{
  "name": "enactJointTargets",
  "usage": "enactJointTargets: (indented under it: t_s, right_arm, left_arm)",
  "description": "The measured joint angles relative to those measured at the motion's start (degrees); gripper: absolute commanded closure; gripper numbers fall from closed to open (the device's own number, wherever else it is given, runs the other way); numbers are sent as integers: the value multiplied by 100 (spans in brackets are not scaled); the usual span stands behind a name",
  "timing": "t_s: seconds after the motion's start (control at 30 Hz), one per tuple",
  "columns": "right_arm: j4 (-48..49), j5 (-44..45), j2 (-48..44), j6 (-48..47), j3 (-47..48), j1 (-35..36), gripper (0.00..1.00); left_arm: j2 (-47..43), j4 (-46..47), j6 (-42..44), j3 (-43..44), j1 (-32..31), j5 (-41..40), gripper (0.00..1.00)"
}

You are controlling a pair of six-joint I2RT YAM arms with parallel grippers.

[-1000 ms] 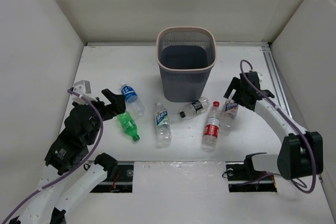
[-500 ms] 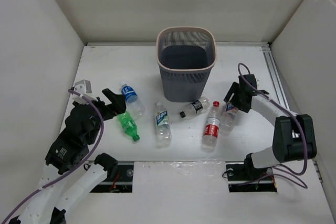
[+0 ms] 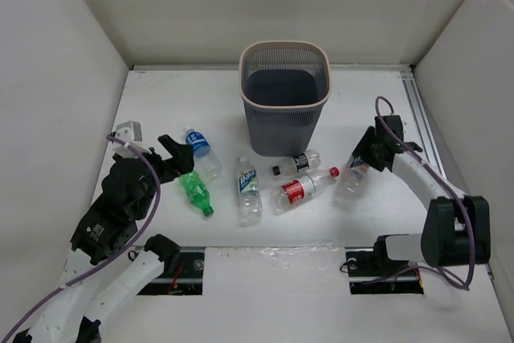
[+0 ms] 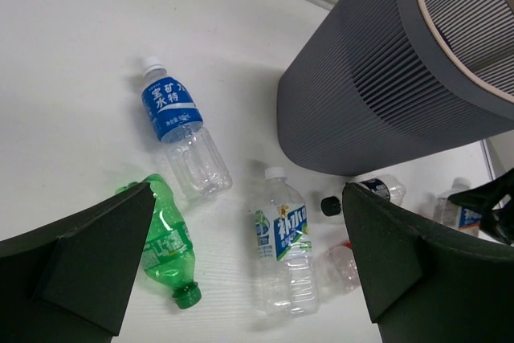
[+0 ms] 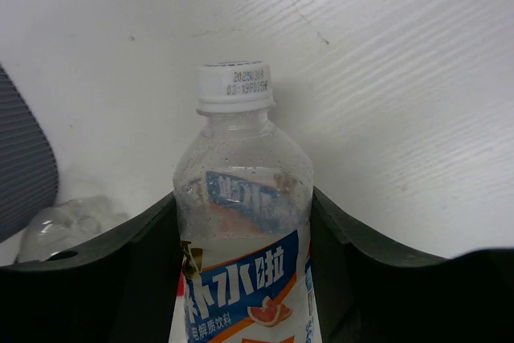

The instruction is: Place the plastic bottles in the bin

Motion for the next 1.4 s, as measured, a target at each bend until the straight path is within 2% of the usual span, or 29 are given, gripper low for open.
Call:
enactJointTargets:
  t_s: [0.2, 0.3, 0.4, 0.5, 0.6, 0.8, 0.93, 1.13, 1.3, 1.4]
  right_arm:
    - [-879, 542, -1561, 146, 258, -31, 100]
    - [-1121, 490, -2551, 133, 573, -37, 100]
    - [-1128, 37, -3646, 98, 734, -37, 100]
    - [-1027, -778, -4538, 105, 970, -33, 100]
    - [-660, -1746, -4922, 216, 1274, -31, 100]
    - [1241, -3659, -4802, 1069, 925, 59, 100]
    - [2282, -4166, -4153, 1484, 992, 573, 100]
    - [3036, -4035, -2911, 1467, 1871, 1888, 100]
    - [3327, -3506, -2061, 1078, 2699, 3062, 100]
    - [3394, -3298, -1615, 881, 3178, 3497, 100]
  left_arm:
    - [365, 2, 63, 63, 0, 225, 0]
    - [507, 140, 146, 155, 0, 761, 0]
    - [568, 444, 219, 319, 0, 1714, 0]
    - [730, 800, 260, 680, 0, 2728, 0]
    - [931, 1307, 269, 940, 0, 3661, 0]
    - [1519, 2142, 264, 1316, -2, 5066, 0]
    - [1965, 2625, 262, 1486, -2, 5755, 0]
    - [2527, 3029, 251, 1655, -2, 6321, 0]
    - [2688, 3226, 258, 1665, 0, 6461, 0]
    - [2699, 3397, 247, 1659, 0, 6575, 0]
